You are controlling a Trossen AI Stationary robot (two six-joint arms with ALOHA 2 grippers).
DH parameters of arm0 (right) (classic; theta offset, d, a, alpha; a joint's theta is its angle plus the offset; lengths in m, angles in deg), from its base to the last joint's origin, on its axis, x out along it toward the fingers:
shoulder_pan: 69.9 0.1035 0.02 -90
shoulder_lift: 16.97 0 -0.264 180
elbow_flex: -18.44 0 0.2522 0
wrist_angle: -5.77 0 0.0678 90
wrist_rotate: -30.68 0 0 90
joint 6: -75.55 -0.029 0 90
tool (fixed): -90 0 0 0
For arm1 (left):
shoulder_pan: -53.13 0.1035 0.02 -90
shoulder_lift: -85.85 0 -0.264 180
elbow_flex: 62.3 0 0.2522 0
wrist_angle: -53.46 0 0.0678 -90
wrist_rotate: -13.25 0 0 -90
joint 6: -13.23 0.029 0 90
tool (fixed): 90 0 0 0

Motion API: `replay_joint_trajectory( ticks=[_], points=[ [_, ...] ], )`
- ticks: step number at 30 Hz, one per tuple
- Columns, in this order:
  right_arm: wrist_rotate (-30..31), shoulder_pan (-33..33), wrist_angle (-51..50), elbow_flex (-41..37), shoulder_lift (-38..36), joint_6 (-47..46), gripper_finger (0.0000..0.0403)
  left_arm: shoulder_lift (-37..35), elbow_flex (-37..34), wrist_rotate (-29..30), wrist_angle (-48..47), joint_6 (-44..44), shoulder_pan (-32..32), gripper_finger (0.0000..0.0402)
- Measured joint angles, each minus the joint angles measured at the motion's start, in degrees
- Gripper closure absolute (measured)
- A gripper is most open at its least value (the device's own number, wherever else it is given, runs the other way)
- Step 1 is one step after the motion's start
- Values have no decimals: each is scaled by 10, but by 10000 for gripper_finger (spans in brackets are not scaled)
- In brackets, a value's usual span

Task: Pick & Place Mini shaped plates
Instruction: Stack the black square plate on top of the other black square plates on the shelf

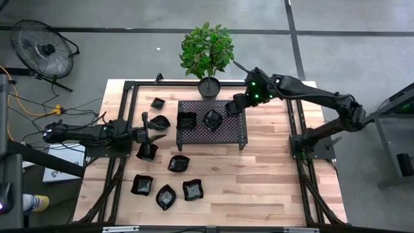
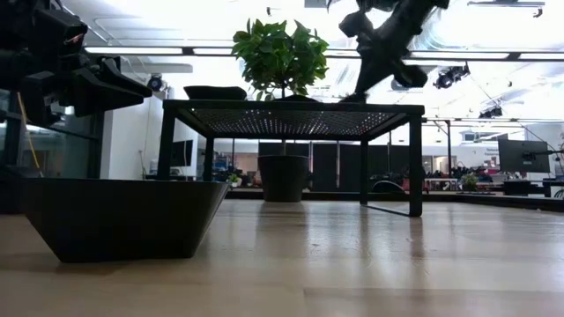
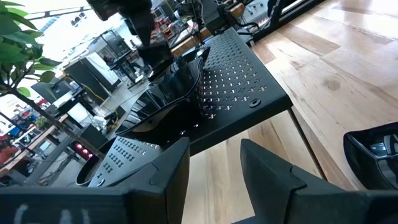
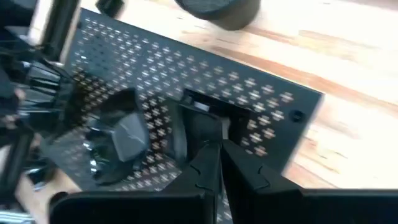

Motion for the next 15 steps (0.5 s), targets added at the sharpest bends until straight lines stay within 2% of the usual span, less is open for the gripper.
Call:
replay_joint_trajectory(
  ticks=[5, 15],
  points=[
    [-40, -7, 16, 0, 28, -9, 393, 0, 0, 0, 0, 0, 0, 261],
    [-32, -12, 20, 0, 21, -18, 386, 0, 0, 0, 0, 0, 0, 261]
  ],
)
